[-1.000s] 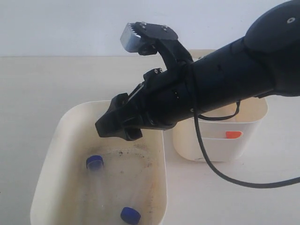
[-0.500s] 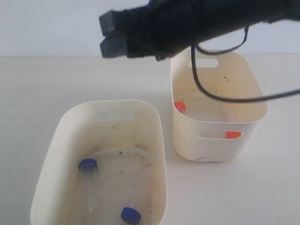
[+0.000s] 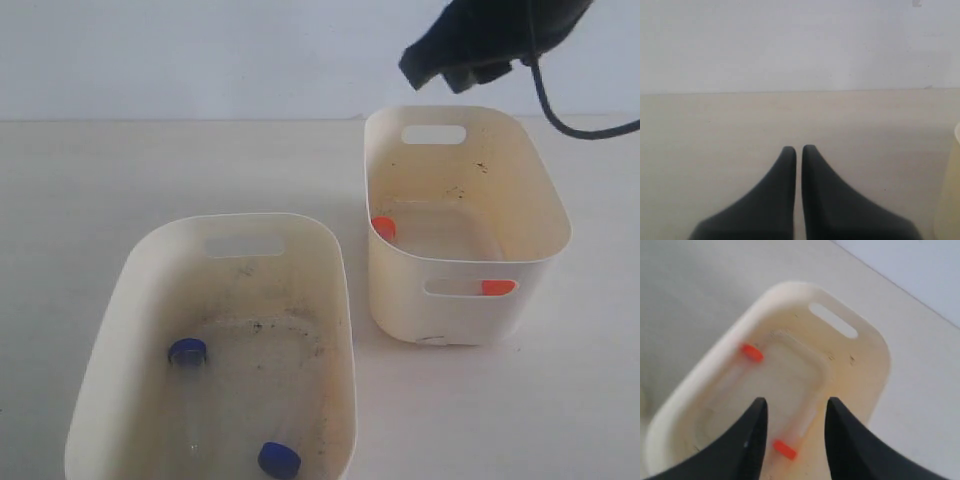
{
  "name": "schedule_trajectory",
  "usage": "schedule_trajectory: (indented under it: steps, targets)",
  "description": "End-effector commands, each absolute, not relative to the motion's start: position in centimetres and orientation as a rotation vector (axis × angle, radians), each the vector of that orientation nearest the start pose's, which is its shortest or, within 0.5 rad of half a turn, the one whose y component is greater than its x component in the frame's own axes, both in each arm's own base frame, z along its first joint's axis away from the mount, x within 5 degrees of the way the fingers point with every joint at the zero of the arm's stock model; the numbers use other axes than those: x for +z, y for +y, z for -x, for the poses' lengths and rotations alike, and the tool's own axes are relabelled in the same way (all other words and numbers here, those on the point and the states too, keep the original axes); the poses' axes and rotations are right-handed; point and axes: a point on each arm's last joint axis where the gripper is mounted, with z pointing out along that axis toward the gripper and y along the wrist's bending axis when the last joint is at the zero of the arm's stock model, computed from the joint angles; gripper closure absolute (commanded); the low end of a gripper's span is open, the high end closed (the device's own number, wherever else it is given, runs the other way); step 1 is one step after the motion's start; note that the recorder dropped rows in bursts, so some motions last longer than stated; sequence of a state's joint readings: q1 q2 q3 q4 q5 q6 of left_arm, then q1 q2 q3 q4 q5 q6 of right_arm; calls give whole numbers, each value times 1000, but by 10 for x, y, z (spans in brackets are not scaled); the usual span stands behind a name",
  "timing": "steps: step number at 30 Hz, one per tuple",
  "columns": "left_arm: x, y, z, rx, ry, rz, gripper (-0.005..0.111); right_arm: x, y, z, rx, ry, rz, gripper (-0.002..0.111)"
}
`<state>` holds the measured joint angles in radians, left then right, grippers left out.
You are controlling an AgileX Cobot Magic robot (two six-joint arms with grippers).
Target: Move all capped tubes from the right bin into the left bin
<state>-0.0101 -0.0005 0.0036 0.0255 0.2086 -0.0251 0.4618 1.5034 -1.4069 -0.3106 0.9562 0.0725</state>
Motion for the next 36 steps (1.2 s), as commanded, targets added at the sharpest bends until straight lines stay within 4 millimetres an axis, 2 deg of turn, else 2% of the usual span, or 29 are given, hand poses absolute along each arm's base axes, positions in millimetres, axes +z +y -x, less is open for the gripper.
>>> schedule_trajectory:
  steps: [1, 7, 8, 10, 11, 13, 22, 27, 31, 36]
  targets:
    - [195, 0, -56, -16, 1686, 8, 102, 339, 120, -312, -320, 2541, 578, 72]
    - [195, 0, -56, -16, 1686, 8, 102, 311, 124, -346, -339, 2725, 625, 72]
    - [195, 0, -56, -16, 1686, 8, 102, 308, 123, -352, -306, 2735, 658, 72]
    - [195, 0, -56, -16, 1686, 8, 102, 303, 123, -359, -230, 2721, 857, 72]
    - [195, 0, -56, -16, 1686, 8, 102, 302, 124, -360, -190, 2706, 937, 72]
    - [195, 0, -56, -16, 1686, 8, 102, 301, 124, -360, -163, 2697, 987, 72]
    - [195, 0, -56, -16, 1686, 8, 102, 283, 125, -368, -207, 2662, 1217, 72]
    - [195, 0, -56, -16, 1686, 8, 102, 266, 124, -365, -222, 2597, 1489, 72]
    - [195, 0, -56, -16, 1686, 8, 102, 249, 119, -359, -258, 2525, 1752, 72]
    - [195, 0, -56, -16, 1686, 8, 102, 236, 106, -356, -254, 2526, 1844, 72]
